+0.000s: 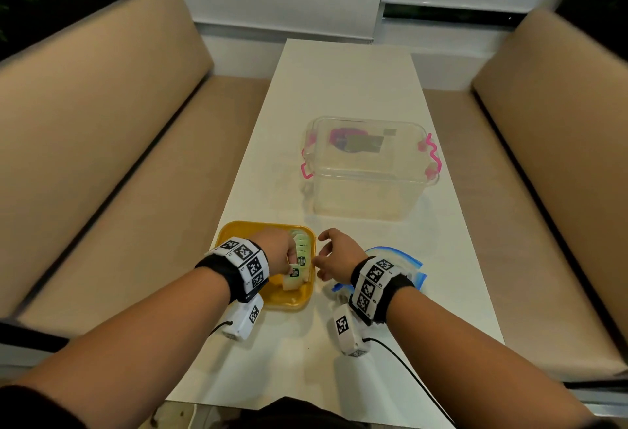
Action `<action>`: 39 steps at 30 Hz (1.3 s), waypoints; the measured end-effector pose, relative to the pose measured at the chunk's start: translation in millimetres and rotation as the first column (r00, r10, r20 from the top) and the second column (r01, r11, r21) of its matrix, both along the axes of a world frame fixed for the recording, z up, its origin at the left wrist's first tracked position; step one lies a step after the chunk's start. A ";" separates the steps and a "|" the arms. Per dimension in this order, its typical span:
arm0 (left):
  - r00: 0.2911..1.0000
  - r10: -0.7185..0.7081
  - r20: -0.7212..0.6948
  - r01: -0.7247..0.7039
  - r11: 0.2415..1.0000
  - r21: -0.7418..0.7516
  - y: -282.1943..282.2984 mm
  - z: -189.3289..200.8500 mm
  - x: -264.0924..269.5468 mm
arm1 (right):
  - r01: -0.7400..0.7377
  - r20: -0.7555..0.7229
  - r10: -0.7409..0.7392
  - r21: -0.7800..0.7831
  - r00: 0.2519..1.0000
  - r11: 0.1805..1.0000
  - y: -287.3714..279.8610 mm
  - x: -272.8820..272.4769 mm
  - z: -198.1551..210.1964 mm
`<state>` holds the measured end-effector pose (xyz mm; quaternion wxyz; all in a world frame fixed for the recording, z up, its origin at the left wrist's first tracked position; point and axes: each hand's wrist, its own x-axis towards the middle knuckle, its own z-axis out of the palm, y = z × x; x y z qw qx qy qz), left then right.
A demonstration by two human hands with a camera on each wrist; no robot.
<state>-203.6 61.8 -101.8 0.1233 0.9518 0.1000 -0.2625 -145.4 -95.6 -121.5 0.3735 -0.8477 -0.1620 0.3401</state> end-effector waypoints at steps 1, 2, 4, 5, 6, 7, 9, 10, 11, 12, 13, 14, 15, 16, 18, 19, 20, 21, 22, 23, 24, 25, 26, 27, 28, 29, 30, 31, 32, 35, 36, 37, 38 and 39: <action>1.000 -0.005 -0.016 0.005 1.000 0.021 -1.9 -4.1 3.8 | -0.003 -0.020 0.002 -0.009 1.000 1.000 1.0 -0.7 -1.4; 1.000 -0.011 -0.012 0.011 1.000 0.028 -5.2 -5.9 6.8 | 0.000 -0.043 0.000 -0.007 0.999 1.000 1.6 -1.4 -2.2; 0.999 0.003 -0.043 -0.001 0.999 0.044 -10.1 -7.2 14.1 | 0.020 -0.096 -0.017 0.025 0.995 0.999 2.7 -1.4 -3.1; 0.999 -0.003 -0.051 0.007 0.998 0.066 -12.1 -5.0 17.8 | 0.027 -0.117 -0.022 0.040 0.993 0.999 3.1 -1.0 -3.2; 0.999 0.003 -0.052 0.001 0.997 0.083 -10.6 -11.8 19.4 | 0.029 -0.127 -0.022 0.050 0.992 0.998 3.0 -1.0 -3.1; 0.996 0.015 -0.088 -0.005 0.994 0.112 -9.6 -18.5 24.2 | 0.029 -0.133 -0.021 0.053 0.991 0.998 2.9 -1.1 -2.5; 0.995 0.031 -0.096 -0.015 0.986 0.165 -6.3 -32.8 31.8 | 0.034 -0.146 -0.025 0.056 0.989 0.998 2.8 -1.3 -2.4; 0.996 0.034 -0.081 -0.018 0.982 0.187 -4.9 -34.2 30.5 | 0.038 -0.155 -0.028 0.060 0.987 0.997 2.5 -1.6 -1.7; 0.993 0.018 -0.120 0.007 0.978 0.208 -7.0 -27.5 31.1 | 0.041 -0.165 -0.030 0.063 0.986 0.997 2.7 -1.6 -1.4; 0.989 -0.012 -0.151 0.045 0.974 0.220 -7.7 -27.6 28.7 | 0.043 -0.170 -0.032 0.063 0.985 0.997 2.3 -1.4 -0.9; 0.983 -0.049 -0.178 0.090 0.970 0.225 -8.9 -22.4 24.7 | 0.042 -0.173 -0.031 0.063 0.984 0.997 2.0 -1.3 -0.3; 0.978 -0.092 -0.185 0.133 0.965 0.227 -9.2 -20.3 20.0 | 0.041 -0.176 -0.029 0.066 0.984 0.997 1.7 -1.4 0.3; 0.973 -0.126 -0.193 0.175 0.950 0.260 -8.9 -17.3 15.9 | 0.043 -0.179 -0.030 0.074 0.983 0.996 1.7 -1.2 -0.2; 0.963 -0.161 -0.215 0.221 0.930 0.294 -7.7 -19.3 14.3 | 0.046 -0.184 -0.031 0.082 0.983 0.996 1.4 -1.1 -0.6; 0.926 -0.242 -0.289 0.339 0.871 0.356 -9.1 -6.8 7.9 | 0.052 -0.189 -0.034 0.092 0.981 0.994 1.1 -0.7 -2.0; 0.904 -0.255 -0.344 0.378 0.853 0.360 -11.6 -0.5 5.3 | 0.056 -0.190 -0.037 0.096 0.981 0.994 0.8 -0.2 -2.7; 0.891 -0.276 -0.362 0.404 0.845 0.350 -13.7 3.3 6.8 | 0.054 -0.189 -0.035 0.095 0.981 0.994 0.7 -0.1 -2.7; 0.887 -0.282 -0.365 0.410 0.844 0.345 -15.7 3.9 10.8 | 0.052 -0.186 -0.034 0.093 0.982 0.994 0.6 -0.1 -3.3; 0.886 -0.319 -0.336 0.432 0.831 0.350 -13.7 -3.8 14.3 | 0.049 -0.182 -0.032 0.090 0.983 0.995 0.2 -0.2 -3.2; 0.887 -0.313 -0.339 0.430 0.826 0.364 -13.8 -3.5 17.1 | 0.047 -0.180 -0.030 0.090 0.983 0.995 0.1 -0.6 -3.2; 0.893 -0.310 -0.327 0.420 0.834 0.358 -13.3 -10.7 20.8 | 0.044 -0.177 -0.027 0.088 0.984 0.995 -0.4 -0.8 -2.9; 0.892 -0.308 -0.332 0.422 0.830 0.365 -13.0 -12.2 22.5 | 0.040 -0.171 -0.025 0.086 0.985 0.996 -0.8 -0.9 -2.9; 0.906 -0.299 -0.299 0.395 0.851 0.347 -10.9 -16.3 23.6 | 0.035 -0.164 -0.021 0.082 0.986 0.996 -1.4 -0.9 -2.0; 0.906 -0.297 -0.302 0.396 0.847 0.355 -10.4 -17.4 23.6 | 0.031 -0.161 -0.018 0.080 0.987 0.996 -1.9 -1.0 -1.5; 0.910 -0.307 -0.279 0.395 0.847 0.356 -9.5 -18.5 22.1 | 0.030 -0.161 -0.017 0.080 0.987 0.996 -2.0 -1.1 -1.0; 0.919 -0.284 -0.272 0.371 0.856 0.361 -8.4 -21.5 23.3 | 0.032 -0.160 -0.018 0.082 0.987 0.996 -1.8 -0.9 -1.5; 0.935 -0.267 -0.235 0.339 0.870 0.357 -5.7 -25.2 23.1 | 0.032 -0.153 -0.019 0.083 0.988 0.996 -1.7 -0.9 -2.0; 0.938 -0.240 -0.251 0.318 0.883 0.346 -6.6 -23.9 25.6 | 0.031 -0.131 -0.020 0.078 0.991 0.996 -1.6 -0.7 -2.9; 0.951 -0.208 -0.227 0.276 0.904 0.326 -4.3 -28.8 28.9 | 0.029 -0.095 -0.022 0.074 0.995 0.997 -2.2 -0.2 -3.0; 0.981 -0.071 -0.180 0.120 0.953 0.280 -3.8 -16.6 41.3 | 0.072 -0.020 -0.070 0.117 0.997 0.990 -9.8 6.0 0.3; 0.991 -0.023 -0.131 0.059 0.959 0.276 -7.1 -5.2 42.9 | 0.099 -0.012 -0.098 0.146 0.995 0.984 -14.5 9.7 3.0; 0.996 0.026 -0.086 -0.003 0.967 0.255 -12.0 6.8 43.5 | 0.120 0.004 -0.122 0.171 0.992 0.978 -20.5 14.2 6.5; 0.999 0.037 -0.038 -0.027 0.973 0.230 -17.7 17.6 44.1 | 0.127 0.034 -0.136 0.186 0.990 0.974 -27.8 19.1 10.1; 0.999 0.051 -0.003 -0.049 0.982 0.183 -25.5 24.8 44.3 | 0.121 0.071 -0.137 0.190 0.988 0.974 -36.5 24.2 13.7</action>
